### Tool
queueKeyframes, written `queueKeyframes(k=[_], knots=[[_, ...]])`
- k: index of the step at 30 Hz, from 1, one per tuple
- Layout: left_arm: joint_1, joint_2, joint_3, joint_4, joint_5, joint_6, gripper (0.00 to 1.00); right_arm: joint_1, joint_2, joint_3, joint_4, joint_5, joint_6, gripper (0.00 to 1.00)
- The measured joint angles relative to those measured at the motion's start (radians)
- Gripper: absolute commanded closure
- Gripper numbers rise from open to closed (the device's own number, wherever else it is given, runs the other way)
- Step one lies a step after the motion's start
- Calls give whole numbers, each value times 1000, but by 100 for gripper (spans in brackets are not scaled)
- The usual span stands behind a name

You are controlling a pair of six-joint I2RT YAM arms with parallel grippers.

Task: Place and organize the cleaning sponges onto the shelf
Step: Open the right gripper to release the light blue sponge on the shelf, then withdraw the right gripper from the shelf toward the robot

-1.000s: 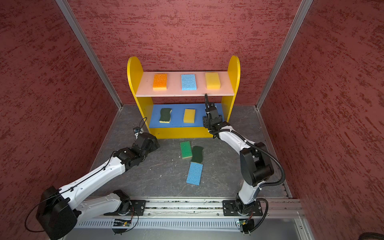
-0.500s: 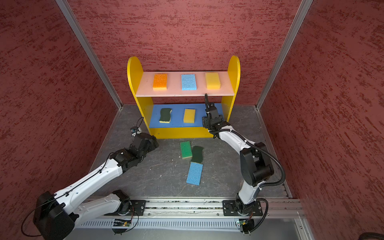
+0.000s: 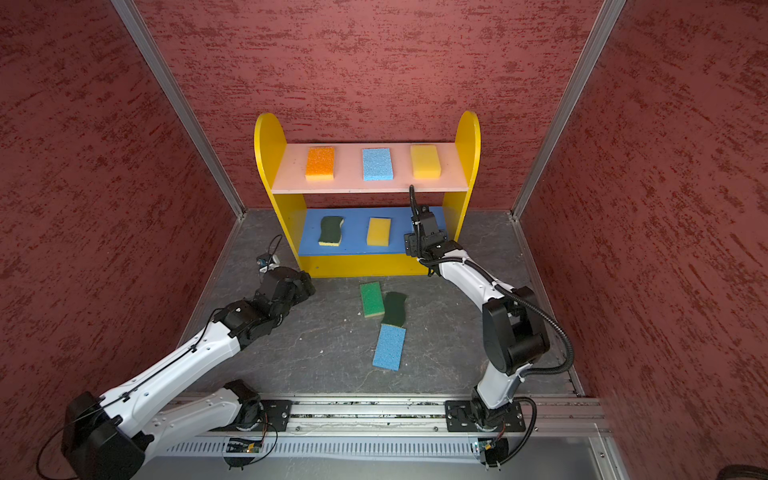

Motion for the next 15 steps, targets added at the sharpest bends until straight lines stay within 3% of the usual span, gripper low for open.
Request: queueKeyframes(k=[15], knots=[[0, -88, -41, -8, 3, -1, 12, 9, -80, 0, -80, -52, 57, 9]])
